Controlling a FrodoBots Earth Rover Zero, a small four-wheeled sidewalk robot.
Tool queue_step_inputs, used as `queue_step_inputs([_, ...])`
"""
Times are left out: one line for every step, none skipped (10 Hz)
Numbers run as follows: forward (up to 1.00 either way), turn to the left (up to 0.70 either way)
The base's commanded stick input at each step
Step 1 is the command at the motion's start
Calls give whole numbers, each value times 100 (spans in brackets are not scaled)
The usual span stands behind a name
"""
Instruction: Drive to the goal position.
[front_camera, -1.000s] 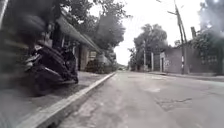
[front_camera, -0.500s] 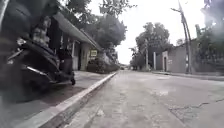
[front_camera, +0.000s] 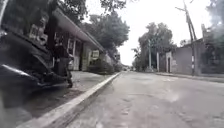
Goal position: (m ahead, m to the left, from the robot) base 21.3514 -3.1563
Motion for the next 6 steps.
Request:
queue_step_inputs([70, -35])
queue_step_inputs([70, -35])
queue_step_inputs([70, -35])
queue_step_inputs([70, -35])
queue_step_inputs([70, -33])
queue_step_inputs([70, 0])
